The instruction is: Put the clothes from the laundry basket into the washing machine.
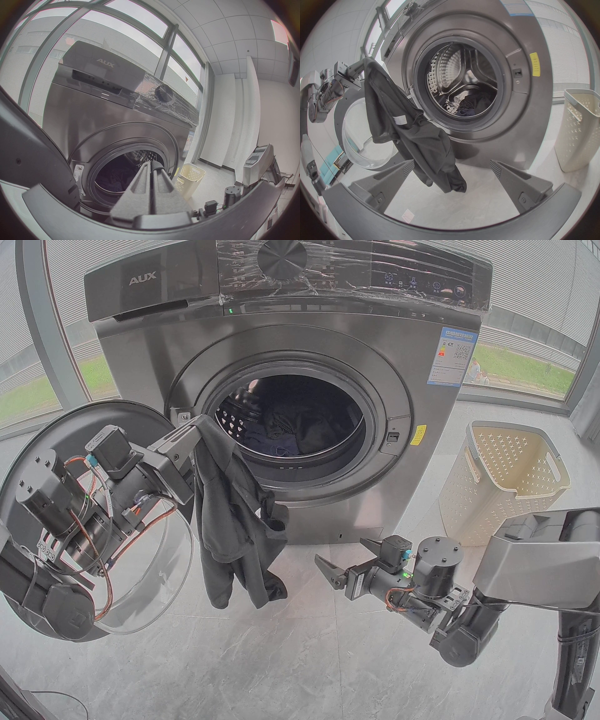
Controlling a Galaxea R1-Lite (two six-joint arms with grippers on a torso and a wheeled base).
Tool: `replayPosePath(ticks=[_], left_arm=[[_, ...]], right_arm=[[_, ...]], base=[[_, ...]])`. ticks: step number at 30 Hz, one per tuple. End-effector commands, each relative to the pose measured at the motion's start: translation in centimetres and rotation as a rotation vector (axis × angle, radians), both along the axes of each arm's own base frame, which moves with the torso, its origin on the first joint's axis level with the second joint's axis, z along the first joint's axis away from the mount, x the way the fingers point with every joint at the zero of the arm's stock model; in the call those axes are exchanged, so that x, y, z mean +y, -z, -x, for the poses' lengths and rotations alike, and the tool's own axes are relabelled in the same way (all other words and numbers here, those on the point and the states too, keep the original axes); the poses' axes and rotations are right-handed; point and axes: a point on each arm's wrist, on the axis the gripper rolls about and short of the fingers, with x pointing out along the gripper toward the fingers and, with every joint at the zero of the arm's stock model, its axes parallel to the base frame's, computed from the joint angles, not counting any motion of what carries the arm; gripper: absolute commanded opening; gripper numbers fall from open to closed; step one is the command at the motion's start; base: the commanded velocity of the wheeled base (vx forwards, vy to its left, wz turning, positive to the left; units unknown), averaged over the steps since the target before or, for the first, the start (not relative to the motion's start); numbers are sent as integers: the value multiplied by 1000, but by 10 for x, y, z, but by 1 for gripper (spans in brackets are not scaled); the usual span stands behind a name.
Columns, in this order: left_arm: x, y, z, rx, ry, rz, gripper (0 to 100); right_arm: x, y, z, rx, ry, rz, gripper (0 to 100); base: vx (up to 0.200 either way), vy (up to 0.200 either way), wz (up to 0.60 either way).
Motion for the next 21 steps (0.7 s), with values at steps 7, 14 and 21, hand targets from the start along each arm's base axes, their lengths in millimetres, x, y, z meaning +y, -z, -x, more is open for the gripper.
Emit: replayPosePath(ticks=[7, 14, 21], left_arm=[[0, -4, 4, -18, 8, 5, 0], [-2, -4, 5, -18, 18, 5, 0], [-2, -2, 5, -12, 18, 3, 0]], right_arm=[[17, 45, -29, -4, -119, 50, 100], [29, 47, -52, -57, -128, 55, 100], [38, 49, -63, -96, -170, 59, 100]], base=[[0, 0, 0], [0, 0, 0], [0, 0, 0]])
